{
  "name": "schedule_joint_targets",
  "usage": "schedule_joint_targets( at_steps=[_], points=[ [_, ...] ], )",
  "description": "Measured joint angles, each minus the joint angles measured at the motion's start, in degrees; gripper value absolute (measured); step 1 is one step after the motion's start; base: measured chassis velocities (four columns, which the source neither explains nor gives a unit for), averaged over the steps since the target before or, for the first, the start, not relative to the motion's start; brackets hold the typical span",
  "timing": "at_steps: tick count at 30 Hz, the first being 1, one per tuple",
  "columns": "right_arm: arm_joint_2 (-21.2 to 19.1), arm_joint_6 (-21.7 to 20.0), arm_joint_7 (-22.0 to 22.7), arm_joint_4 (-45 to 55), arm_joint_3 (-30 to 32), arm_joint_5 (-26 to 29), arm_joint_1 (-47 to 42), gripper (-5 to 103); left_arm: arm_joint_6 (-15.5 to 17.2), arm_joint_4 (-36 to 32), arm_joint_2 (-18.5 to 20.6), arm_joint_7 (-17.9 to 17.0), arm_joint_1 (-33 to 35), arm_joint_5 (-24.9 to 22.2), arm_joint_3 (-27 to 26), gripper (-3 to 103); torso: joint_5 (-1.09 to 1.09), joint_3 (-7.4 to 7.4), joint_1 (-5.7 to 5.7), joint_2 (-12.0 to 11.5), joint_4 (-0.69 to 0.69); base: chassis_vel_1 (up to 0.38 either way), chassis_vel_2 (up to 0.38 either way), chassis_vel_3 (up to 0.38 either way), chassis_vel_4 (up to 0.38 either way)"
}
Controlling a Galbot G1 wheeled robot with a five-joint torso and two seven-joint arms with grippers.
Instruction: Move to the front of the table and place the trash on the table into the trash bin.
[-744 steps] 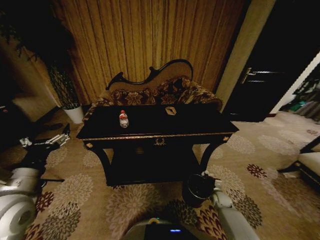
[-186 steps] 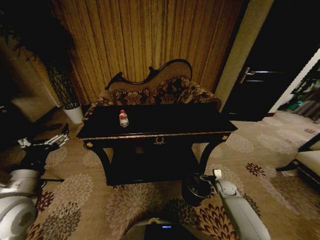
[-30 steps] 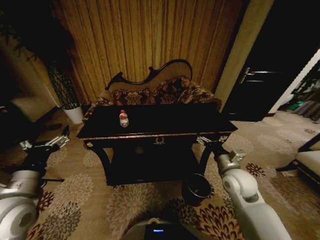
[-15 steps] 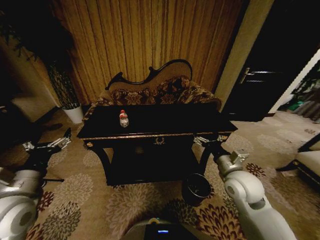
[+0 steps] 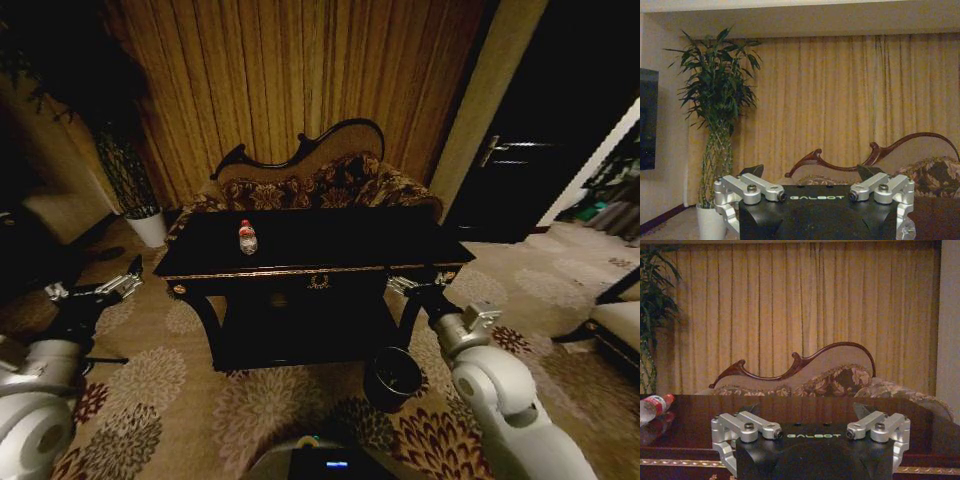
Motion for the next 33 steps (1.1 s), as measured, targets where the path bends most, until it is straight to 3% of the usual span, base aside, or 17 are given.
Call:
schedule_joint_targets(
  at_steps=[33],
  points=[
    [0.2,1.7,-1.6,-2.1,-0.3,-1.4,0.2,100,-0.4,0.0,0.0,-0.1,0.0,0.0,-0.2,100,0.0,0.0,-0.01,0.0,0.0,0.0,0.002,0.001,-0.001]
  ],
)
